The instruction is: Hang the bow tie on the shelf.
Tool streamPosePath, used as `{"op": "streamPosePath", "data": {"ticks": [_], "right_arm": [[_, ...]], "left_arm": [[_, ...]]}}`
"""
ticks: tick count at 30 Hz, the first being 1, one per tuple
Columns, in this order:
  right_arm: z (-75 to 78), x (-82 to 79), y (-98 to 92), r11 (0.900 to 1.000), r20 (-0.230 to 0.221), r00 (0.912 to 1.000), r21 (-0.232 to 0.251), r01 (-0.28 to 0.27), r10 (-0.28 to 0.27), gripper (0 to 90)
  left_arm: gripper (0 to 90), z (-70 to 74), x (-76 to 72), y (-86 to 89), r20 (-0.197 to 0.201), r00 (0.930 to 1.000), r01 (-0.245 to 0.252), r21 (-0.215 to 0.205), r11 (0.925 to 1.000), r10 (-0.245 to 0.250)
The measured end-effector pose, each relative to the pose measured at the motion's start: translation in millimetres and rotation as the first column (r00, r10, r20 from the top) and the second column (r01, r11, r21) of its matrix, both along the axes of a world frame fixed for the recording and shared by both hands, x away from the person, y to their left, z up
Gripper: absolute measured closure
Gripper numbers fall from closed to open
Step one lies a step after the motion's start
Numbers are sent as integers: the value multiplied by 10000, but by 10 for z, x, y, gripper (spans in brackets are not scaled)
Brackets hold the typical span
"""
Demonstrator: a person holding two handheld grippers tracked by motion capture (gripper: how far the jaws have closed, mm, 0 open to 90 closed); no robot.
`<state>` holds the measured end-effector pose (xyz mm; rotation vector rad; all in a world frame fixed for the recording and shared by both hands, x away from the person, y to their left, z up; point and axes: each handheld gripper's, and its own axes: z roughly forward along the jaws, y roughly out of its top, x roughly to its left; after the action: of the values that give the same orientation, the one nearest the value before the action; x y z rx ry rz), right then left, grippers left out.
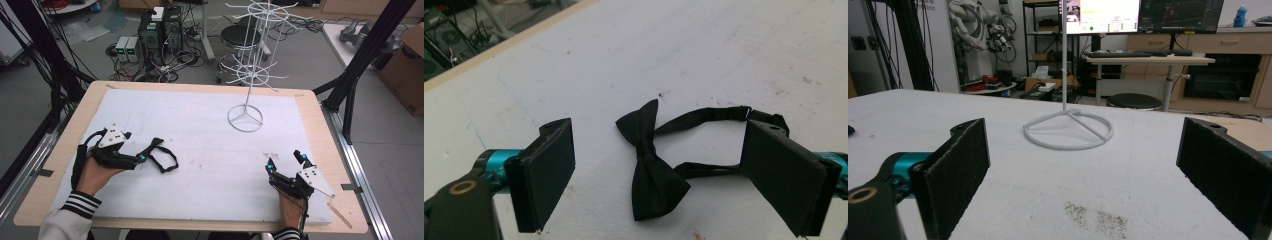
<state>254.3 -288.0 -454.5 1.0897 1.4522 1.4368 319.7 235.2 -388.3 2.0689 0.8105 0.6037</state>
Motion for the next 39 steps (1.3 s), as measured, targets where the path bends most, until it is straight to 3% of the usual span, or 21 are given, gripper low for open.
{"op": "streamPosePath", "data": {"ticks": [4, 10, 11, 13, 17, 24, 27, 30, 34, 39], "right_arm": [[-1, -2, 2, 10000, 6, 10000, 9, 2, -2, 58], [-1, -2, 2, 10000, 15, 10000, -2, -7, 7, 58], [-1, -2, 1, 10000, 22, 10000, -13, 0, 0, 58], [-1, -3, 1, 10000, 30, 10000, -16, -1, 1, 58], [-2, -4, 0, 10000, 70, 10000, -28, 14, -13, 58], [-3, -5, -2, 10000, 74, 10000, -20, 2, -2, 58], [-3, -5, -2, 10000, 75, 10000, -27, 1, -1, 58], [-3, -7, 0, 10000, 75, 10000, -11, 4, -4, 58], [-3, -7, -1, 10000, 72, 10000, -16, 4, -4, 58], [-2, -7, 1, 10000, 76, 10000, -10, 2, -2, 58]], "left_arm": [[153, -62, 64, -41, -686, 9976, -116, 245, 9996, 133], [164, -97, 118, -51, -1297, 9913, -202, 143, 9997, 219], [170, -131, 139, -64, -1580, 9872, -174, 308, 9994, 220], [218, -159, 160, -71, -1783, 9837, -114, 554, 9984, 211], [254, -189, 185, -88, -1898, 9816, -72, 694, 9976, 203], [293, -255, 204, -128, -2339, 9716, -55, 1229, 9924, 343], [315, -271, 205, -136, -2361, 9712, -16, 1338, 9910, 335], [353, -323, 203, -129, -2496, 9663, -269, 1448, 9891, 628], [393, -361, 198, -114, -2643, 9612, -430, 1417, 9890, 797], [518, -359, 202, -108, -2703, 9599, -377, 1378, 9897, 742]]}}
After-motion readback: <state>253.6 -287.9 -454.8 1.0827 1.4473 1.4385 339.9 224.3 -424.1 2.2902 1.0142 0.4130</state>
